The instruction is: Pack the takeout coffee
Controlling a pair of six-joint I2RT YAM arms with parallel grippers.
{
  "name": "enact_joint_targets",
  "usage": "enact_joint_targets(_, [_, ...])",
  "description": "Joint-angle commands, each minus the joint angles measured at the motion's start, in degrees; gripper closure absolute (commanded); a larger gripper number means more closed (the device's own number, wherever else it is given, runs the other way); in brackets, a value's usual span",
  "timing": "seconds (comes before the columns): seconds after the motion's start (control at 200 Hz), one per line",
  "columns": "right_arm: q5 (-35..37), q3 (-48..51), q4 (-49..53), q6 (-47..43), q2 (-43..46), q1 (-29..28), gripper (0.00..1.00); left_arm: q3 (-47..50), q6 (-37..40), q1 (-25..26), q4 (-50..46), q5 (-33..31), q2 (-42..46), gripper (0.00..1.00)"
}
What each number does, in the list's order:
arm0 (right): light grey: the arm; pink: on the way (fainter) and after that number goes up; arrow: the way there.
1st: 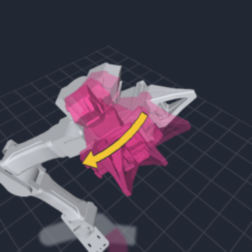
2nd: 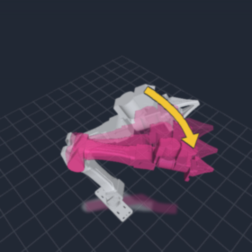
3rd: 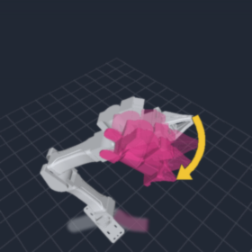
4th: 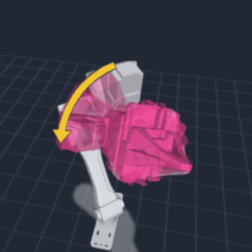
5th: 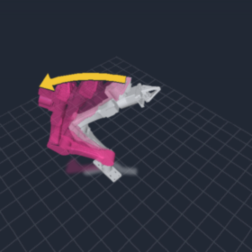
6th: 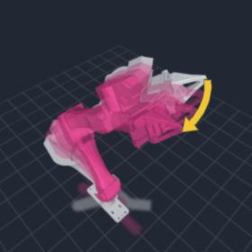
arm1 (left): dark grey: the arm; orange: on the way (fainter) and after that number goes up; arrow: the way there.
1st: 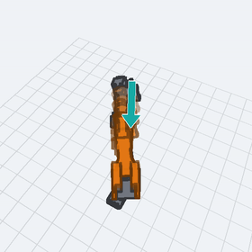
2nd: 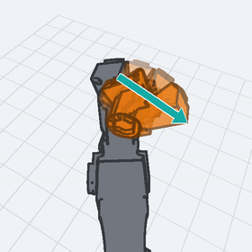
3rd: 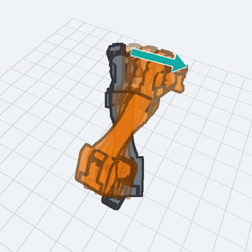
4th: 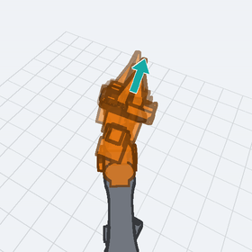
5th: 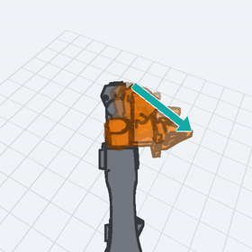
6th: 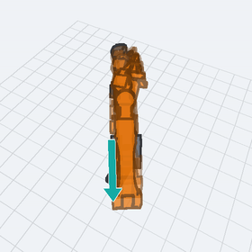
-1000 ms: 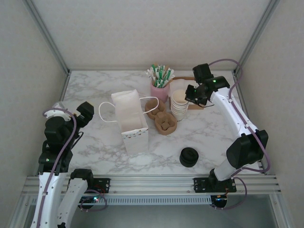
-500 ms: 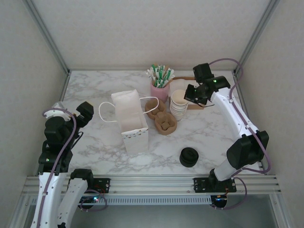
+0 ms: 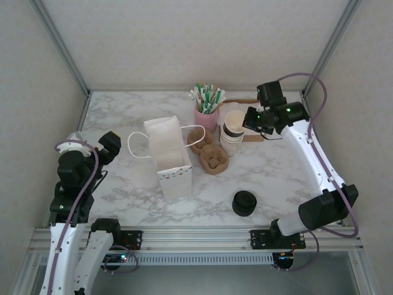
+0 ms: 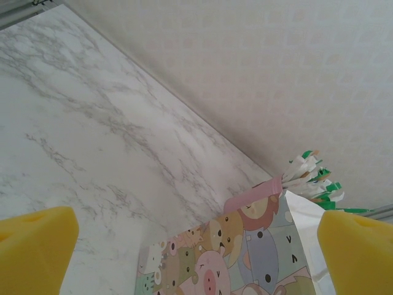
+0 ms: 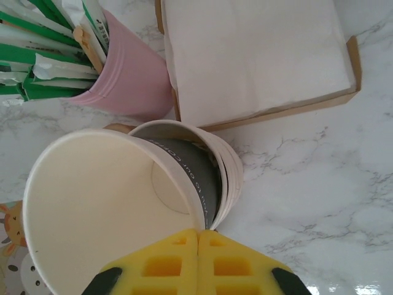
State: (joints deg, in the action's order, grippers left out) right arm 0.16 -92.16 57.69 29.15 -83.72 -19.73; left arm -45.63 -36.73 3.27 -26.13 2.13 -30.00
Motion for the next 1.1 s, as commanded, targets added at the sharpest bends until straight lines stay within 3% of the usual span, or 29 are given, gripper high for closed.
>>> enact_joint_targets(0.0, [2.57, -2.07, 0.07, -1.31, 3.49, -0.34, 1.00, 0.27, -0.32, -0.54, -1.16, -1.64, 0.03, 0.00])
enact_joint_targets(0.305, [3.26, 0.15, -3.76, -1.50, 11.97, -0.27, 1.00, 0.14, -0.14, -0.72, -1.50, -2.30, -0.24, 0.00])
enact_joint_targets(0.571, [-0.29, 5.58, -8.91, -1.50, 23.61, -0.31, 1.00, -0.07, 0.14, -1.03, -2.26, -4.41, -0.57, 0.00])
enact_joint_targets(0.801, [-7.54, 5.86, 0.50, -0.23, 26.97, -0.90, 1.00, -0.35, 0.04, -1.55, -2.83, -5.62, -1.11, 0.00])
enact_joint_targets(1.096, [-9.57, 15.72, 3.75, 1.93, 31.89, -6.00, 1.00, -0.43, 0.08, -1.76, -3.14, -6.60, -1.33, 0.00])
